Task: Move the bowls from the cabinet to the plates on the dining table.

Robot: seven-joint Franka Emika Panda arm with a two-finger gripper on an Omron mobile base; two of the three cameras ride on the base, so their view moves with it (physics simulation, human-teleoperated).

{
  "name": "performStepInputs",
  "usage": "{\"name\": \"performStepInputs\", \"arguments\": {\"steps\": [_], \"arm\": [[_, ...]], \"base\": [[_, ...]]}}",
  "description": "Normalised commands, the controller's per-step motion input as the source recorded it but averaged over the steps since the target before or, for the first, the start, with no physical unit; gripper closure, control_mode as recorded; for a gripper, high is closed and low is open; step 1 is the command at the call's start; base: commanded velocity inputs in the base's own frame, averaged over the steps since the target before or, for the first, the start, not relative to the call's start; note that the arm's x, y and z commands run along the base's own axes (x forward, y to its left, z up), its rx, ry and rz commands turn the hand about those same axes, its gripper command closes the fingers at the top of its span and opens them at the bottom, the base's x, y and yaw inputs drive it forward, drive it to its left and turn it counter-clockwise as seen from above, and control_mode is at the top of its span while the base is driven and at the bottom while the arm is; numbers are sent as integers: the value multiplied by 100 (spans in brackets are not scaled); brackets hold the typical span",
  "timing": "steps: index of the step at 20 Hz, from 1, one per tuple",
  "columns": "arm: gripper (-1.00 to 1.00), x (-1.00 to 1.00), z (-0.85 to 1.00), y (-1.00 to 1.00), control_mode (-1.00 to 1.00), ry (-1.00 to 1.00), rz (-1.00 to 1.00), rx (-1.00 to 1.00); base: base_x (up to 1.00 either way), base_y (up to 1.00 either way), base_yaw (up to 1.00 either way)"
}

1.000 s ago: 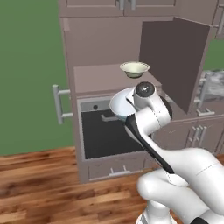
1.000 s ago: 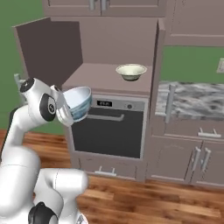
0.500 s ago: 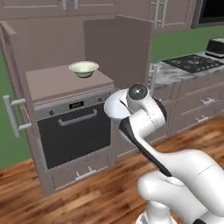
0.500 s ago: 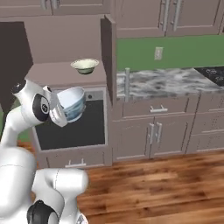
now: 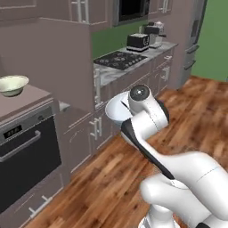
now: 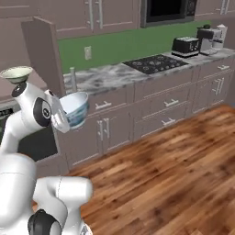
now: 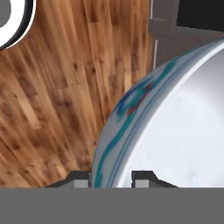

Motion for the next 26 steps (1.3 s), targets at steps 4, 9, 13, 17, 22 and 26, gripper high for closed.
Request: {"name": "performStepInputs", "arguments": {"steps": [4,9,13,17,22,26], "arm": [[100,0,0,0,100,0,0,0],[100,0,0,0,100,0,0,0],[100,0,0,0,100,0,0,0],[100,0,0,0,100,0,0,0],[100,0,0,0,100,0,0,0],[100,0,0,0,100,0,0,0]], "base": [[-17,0,-62],[-13,0,-58],[-19,-2,-54],[-18,-3,-54],[-4,-16,-43],[0,-22,-37]]}}
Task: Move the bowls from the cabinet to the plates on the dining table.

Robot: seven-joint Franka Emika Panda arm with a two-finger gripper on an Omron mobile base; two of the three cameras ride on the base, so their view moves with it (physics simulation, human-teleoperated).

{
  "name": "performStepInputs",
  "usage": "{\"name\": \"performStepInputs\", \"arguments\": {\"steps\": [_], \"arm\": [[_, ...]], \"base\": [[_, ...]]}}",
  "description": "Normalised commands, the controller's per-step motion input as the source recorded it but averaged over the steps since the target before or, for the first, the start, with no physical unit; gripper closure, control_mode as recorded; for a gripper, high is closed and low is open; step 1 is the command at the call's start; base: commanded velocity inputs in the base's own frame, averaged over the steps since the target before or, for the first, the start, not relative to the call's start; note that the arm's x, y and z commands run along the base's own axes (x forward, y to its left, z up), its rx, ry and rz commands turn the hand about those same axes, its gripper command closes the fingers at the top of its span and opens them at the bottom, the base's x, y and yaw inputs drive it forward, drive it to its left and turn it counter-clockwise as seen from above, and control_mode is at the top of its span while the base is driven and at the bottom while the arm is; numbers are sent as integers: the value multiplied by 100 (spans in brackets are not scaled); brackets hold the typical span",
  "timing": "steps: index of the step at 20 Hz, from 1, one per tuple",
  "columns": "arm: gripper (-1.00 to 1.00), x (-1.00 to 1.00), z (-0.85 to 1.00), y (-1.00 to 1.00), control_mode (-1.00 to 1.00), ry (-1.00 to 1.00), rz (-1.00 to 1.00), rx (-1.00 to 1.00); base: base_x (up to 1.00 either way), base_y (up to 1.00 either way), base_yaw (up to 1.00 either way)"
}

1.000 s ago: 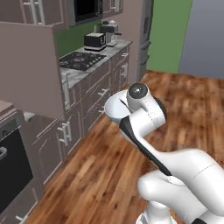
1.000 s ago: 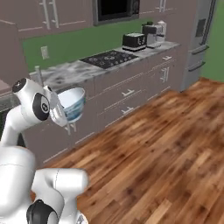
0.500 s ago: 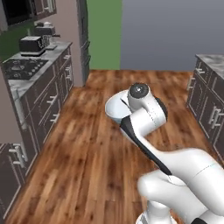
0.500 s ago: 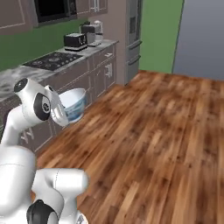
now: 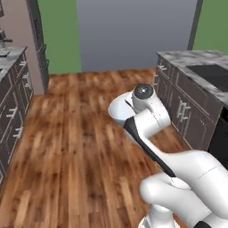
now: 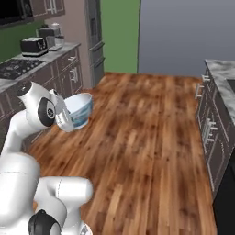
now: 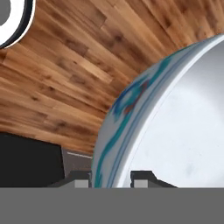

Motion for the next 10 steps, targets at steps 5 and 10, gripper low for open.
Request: {"name": "performStepInputs", "arguments": {"steps": [5,10], "arm": [[100,0,0,0,100,0,0,0],[100,0,0,0,100,0,0,0]], "base": [[0,-11,-46],[0,-12,-51]]}}
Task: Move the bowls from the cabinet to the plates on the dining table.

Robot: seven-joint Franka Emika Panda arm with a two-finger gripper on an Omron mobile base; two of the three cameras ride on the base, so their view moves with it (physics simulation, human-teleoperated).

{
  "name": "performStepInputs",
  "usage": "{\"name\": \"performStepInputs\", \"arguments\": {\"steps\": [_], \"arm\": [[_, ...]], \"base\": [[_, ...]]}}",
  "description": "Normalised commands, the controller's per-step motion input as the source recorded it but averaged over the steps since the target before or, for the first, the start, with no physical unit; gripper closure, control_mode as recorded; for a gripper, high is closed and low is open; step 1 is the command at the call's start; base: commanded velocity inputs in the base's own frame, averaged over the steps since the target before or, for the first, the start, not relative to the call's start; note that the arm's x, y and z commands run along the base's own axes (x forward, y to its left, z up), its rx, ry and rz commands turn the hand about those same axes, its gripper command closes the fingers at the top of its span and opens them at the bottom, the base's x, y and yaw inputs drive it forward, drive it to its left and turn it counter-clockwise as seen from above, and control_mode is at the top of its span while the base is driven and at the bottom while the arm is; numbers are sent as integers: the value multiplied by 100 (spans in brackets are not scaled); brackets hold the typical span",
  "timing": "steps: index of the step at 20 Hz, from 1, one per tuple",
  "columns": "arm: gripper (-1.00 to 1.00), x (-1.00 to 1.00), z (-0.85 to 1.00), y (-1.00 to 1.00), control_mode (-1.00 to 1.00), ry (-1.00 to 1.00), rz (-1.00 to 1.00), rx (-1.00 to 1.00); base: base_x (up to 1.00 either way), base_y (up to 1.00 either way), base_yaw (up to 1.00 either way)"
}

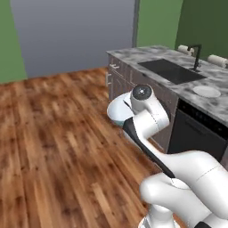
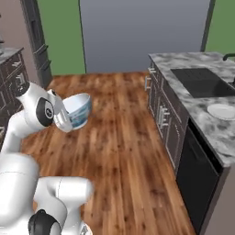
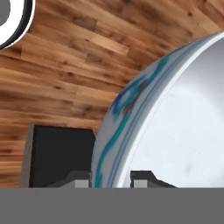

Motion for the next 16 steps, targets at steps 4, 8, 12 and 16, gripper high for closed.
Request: {"name": "performStepInputs", "arguments": {"steps": [4,8,12,16], "arm": [[100,0,0,0,100,0,0,0],[100,0,0,0,100,0,0,0],[100,0,0,0,100,0,0,0],[100,0,0,0,100,0,0,0]], "base": [[0,-1,-55],[0,-3,-54],[0,-13,-51],[0,-1,-52]]}}
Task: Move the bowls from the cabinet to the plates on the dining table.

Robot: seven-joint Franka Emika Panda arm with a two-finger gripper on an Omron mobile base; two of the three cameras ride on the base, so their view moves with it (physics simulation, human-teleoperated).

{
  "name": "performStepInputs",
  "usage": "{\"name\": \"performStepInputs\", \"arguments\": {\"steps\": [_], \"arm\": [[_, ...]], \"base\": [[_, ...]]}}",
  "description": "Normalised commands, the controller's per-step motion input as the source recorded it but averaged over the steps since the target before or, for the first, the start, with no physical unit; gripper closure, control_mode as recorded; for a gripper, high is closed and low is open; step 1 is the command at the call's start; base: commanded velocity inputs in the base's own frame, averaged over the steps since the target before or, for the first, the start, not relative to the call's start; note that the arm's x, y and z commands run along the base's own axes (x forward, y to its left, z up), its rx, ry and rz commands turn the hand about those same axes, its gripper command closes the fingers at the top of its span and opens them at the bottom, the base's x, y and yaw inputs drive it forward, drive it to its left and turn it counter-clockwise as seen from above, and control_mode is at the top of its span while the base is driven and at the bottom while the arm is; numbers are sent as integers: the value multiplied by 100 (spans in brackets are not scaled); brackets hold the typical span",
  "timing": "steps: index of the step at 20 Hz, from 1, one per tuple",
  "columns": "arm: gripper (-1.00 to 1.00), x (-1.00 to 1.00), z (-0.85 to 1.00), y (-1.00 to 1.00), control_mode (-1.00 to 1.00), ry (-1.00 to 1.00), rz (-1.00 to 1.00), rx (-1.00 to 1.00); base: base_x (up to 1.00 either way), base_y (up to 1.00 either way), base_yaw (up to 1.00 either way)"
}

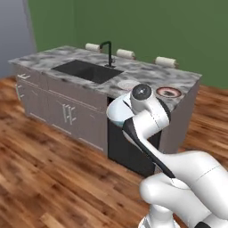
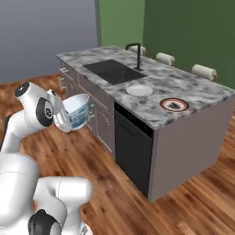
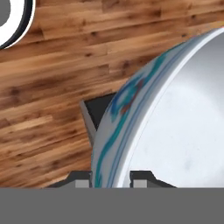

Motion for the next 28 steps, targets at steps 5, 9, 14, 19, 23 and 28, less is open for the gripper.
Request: {"name": "performStepInputs", "arguments": {"steps": [5,9,14,19,23,28], "arm": [[100,0,0,0,100,0,0,0],[100,0,0,0,100,0,0,0],[100,0,0,0,100,0,0,0],[100,0,0,0,100,0,0,0],[100,0,0,0,100,0,0,0],[100,0,0,0,100,0,0,0]], "base": [[11,0,-49],[39,4,-45],[26,45,-36],[12,67,-40],[15,80,-41],[9,66,-37]]}}
